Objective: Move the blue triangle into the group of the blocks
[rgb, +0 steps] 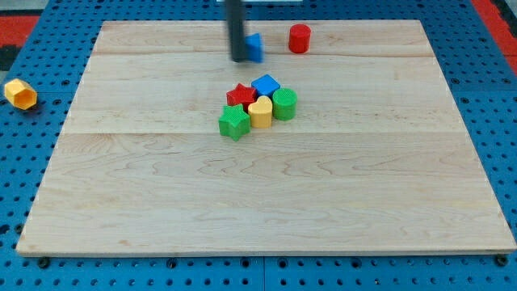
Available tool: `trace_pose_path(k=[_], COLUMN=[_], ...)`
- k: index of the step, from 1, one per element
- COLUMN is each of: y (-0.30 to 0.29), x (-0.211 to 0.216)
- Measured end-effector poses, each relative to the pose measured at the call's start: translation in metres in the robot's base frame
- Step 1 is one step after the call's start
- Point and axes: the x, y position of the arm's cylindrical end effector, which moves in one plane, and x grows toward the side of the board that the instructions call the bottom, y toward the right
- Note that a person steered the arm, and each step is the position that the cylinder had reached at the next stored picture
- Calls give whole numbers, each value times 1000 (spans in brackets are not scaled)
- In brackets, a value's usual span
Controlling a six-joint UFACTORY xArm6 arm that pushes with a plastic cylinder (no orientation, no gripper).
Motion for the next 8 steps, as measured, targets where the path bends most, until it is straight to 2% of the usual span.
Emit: trace_pose_path(k=[1,2,3,4,5,6,7,8], y=[-45,-66,40,97,122,145,195,211], x=[-12,-61,-37,56,88,64,108,141])
